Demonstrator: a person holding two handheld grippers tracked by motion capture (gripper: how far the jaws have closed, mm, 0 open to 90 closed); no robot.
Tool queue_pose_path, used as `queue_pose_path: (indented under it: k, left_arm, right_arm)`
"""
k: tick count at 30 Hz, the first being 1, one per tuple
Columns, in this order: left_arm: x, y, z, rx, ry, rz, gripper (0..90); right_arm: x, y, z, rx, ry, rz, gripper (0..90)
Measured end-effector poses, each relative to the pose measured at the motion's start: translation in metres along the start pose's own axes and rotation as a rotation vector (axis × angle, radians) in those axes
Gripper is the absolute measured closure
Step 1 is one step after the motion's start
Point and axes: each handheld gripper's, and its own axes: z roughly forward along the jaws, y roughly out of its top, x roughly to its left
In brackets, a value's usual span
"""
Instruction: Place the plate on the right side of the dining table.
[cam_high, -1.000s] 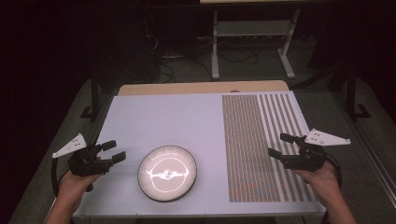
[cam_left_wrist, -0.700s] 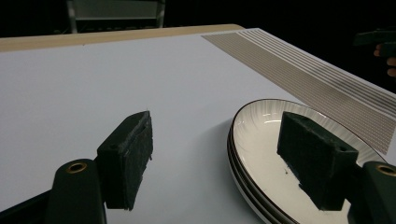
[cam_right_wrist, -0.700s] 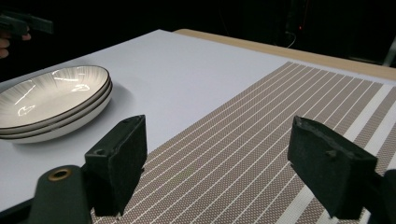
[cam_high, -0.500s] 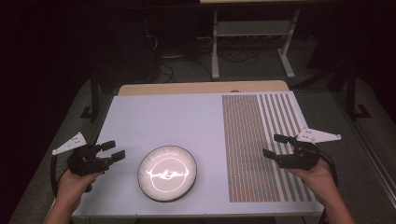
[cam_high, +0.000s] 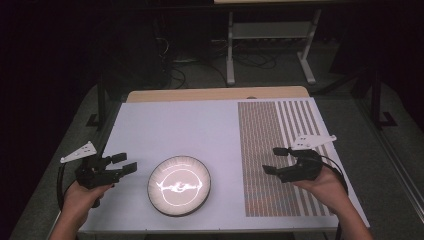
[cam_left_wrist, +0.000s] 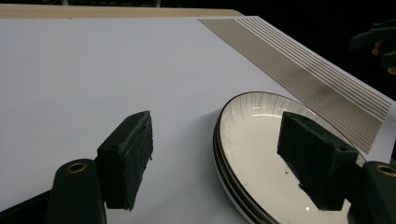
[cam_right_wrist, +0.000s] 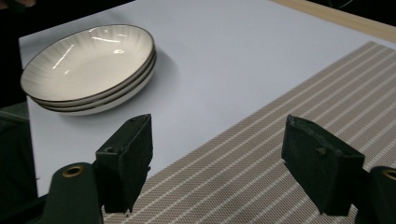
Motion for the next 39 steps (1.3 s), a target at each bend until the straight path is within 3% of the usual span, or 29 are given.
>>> queue_pose_path:
  k: [11,21,34,39]
  left_arm:
    - [-0.009,0.000,0.003,0.038,-0.018,-0.006,25.3]
    - [-0.016,0.000,0.006,0.046,-0.026,0.005,25.3]
    - [-0.024,0.000,0.011,0.060,-0.036,0.019,25.3]
    - [-0.026,0.000,0.012,0.063,-0.041,0.023,25.3]
  right_arm:
    - [0.020,0.025,0.022,0.033,0.064,-0.044,30.0]
    - [0.033,0.040,0.045,0.057,0.130,-0.048,34.6]
    - [0.050,0.049,0.071,0.089,0.183,-0.056,41.0]
    - [0.058,0.052,0.080,0.088,0.201,-0.067,49.7]
